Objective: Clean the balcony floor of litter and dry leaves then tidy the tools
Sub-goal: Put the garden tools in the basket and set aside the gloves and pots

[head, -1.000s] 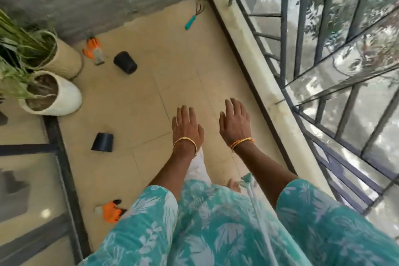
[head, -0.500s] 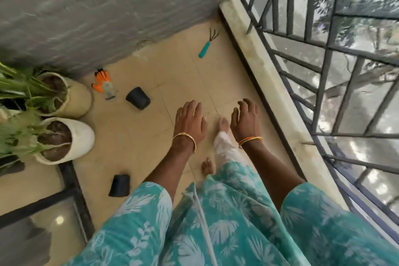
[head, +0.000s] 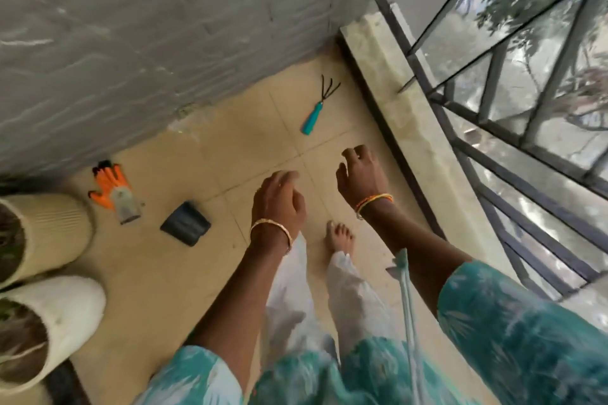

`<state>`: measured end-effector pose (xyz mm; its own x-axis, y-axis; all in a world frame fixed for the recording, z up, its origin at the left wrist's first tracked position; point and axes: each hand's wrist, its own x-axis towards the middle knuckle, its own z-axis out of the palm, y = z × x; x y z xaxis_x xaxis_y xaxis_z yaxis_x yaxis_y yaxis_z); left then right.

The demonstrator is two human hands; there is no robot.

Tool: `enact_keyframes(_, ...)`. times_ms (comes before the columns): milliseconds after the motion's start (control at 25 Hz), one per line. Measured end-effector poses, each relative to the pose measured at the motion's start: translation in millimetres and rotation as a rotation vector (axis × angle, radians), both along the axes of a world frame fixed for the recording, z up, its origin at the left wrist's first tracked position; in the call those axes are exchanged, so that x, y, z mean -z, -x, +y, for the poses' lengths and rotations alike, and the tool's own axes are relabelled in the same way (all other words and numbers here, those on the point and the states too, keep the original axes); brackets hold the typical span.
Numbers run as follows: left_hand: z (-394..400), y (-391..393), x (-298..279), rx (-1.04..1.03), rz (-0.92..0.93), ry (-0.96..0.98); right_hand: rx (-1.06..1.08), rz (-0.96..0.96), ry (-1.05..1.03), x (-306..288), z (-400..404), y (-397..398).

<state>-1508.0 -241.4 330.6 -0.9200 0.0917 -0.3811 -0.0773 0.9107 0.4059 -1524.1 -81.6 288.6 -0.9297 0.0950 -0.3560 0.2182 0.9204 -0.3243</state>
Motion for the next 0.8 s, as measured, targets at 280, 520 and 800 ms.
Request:
enact_keyframes(280,-16.8,121.7,201.2,-0.022,-0.093,-0.049,0.139,-0.152,0.068,196.5,-21.0,103.3)
enact_keyframes(520,13.0,198.3,326.2,-0.071,-0.133,-0.199,0.517,-0.241,0.282,330.4,-39.0,167.7)
enact_keyframes(800,48.7,243.9,393.7,-0.115,-0.229,-0.178,0.627,-0.237,0.340,396.2,-24.0,192.2)
